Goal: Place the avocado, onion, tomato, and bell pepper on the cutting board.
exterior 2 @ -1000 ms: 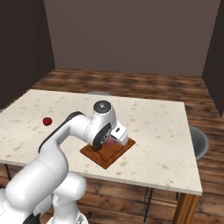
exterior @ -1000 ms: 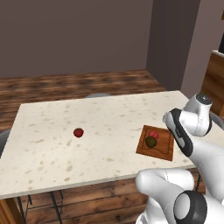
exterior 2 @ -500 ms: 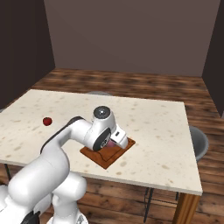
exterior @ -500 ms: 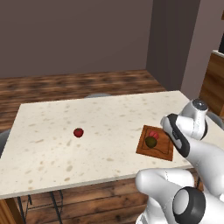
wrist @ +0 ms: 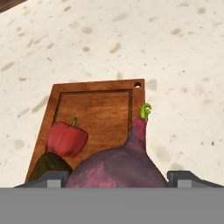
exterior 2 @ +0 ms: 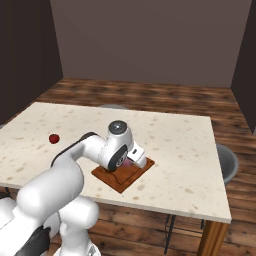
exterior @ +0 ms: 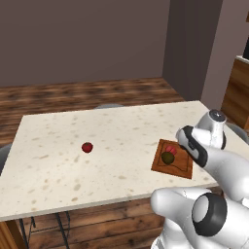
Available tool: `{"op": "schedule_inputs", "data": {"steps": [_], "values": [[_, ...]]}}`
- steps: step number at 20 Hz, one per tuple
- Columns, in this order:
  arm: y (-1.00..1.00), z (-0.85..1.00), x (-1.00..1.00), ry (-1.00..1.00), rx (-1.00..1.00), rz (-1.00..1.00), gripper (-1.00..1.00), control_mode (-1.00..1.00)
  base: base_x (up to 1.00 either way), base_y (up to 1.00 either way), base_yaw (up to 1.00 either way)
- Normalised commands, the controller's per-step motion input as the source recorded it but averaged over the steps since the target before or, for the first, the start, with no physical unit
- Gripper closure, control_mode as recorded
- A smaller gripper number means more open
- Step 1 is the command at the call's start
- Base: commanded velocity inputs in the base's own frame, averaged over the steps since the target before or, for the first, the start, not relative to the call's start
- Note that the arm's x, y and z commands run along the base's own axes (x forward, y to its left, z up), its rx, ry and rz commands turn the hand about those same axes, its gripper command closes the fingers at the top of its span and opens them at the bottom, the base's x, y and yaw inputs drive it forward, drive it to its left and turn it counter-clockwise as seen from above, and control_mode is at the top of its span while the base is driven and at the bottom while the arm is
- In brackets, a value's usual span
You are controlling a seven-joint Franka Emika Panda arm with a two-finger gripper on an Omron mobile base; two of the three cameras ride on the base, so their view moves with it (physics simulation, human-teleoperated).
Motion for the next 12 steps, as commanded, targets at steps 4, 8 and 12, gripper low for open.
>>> {"op": "schedule_inputs", "data": {"steps": [4,8,12], "values": [[0.01,-0.17,0.09,0.02,0.00,0.00,1.00,-1.00,0.00,0.00,0.00],[0.00,-0.19,0.10,0.02,0.00,0.00,1.00,-1.00,0.00,0.00,0.00],[0.04,-0.31,0.08,0.03,0.00,0.00,1.00,-1.00,0.00,0.00,0.00]]}}
